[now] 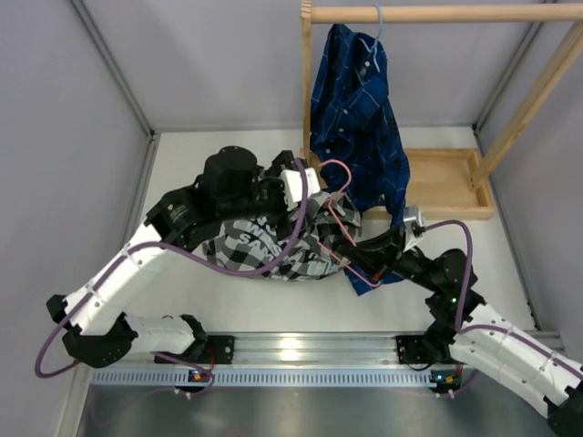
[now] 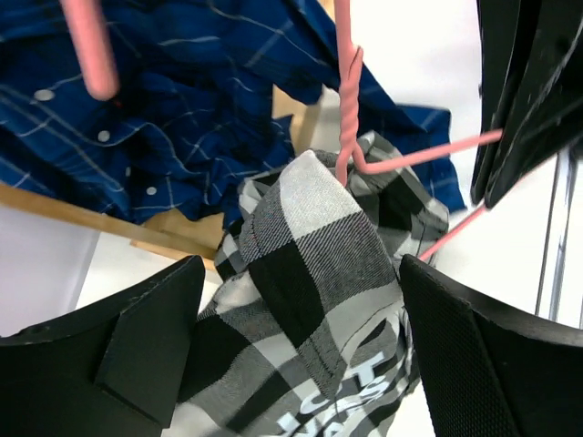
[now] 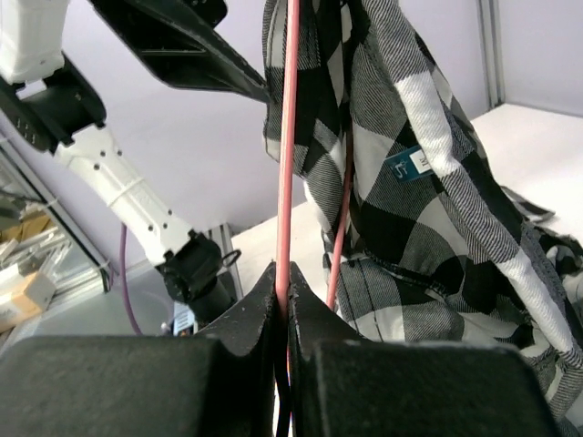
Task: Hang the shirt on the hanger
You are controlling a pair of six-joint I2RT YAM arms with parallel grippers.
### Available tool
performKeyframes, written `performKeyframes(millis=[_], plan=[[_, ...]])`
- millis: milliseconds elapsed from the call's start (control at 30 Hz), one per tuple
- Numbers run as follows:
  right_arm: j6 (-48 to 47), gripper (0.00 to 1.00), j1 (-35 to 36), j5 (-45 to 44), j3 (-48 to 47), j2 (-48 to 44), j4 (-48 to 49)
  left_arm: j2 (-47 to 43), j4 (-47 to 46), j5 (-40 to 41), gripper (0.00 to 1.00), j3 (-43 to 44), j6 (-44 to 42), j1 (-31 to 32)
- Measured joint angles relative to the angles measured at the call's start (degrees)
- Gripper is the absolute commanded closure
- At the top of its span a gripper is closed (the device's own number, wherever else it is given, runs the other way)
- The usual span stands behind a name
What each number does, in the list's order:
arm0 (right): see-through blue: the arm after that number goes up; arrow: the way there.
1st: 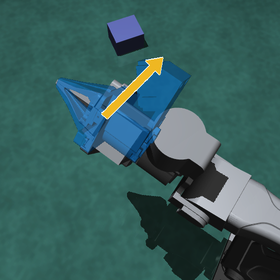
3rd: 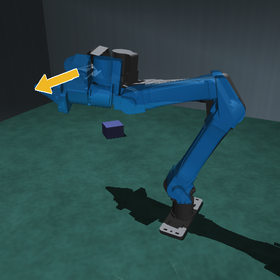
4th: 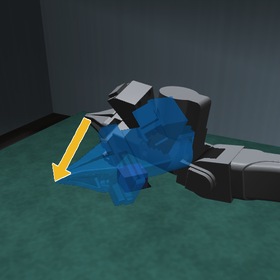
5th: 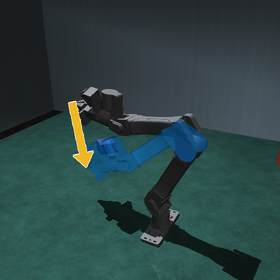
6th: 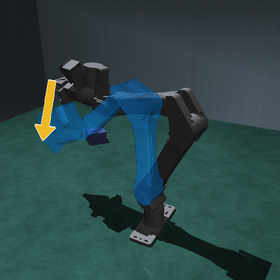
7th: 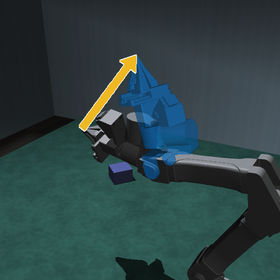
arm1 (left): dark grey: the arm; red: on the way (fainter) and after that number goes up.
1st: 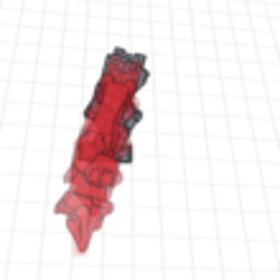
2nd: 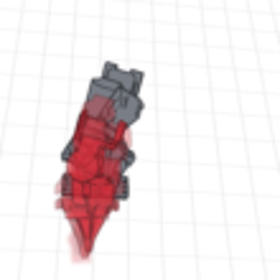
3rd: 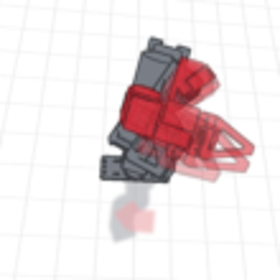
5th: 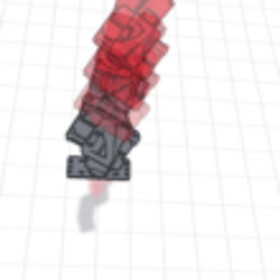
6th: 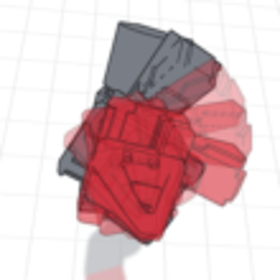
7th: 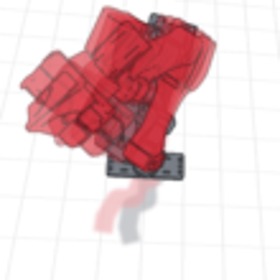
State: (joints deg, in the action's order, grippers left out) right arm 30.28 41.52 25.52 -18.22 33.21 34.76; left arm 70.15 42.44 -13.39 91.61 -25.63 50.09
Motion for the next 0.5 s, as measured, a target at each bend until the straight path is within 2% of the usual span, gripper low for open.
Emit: performKeyframes(millis=[267,367,500], plan=[[-2.51,1.00,0.00,3.15,0.98,-7.56,-7.98,0.81,8.07,-8.46,0.06,6.10,-4.87,-0.61],[-3.39,1.00,0.00,4.98,0.98,-8.96,-9.81,0.74,10.95,-11.91,0.07,8.55,-5.27,-0.61],[-4.83,1.00,0.00,7.78,0.98,-10.29,-12.15,0.35,14.23,-15.65,0.13,8.13,-5.60,-0.61]])
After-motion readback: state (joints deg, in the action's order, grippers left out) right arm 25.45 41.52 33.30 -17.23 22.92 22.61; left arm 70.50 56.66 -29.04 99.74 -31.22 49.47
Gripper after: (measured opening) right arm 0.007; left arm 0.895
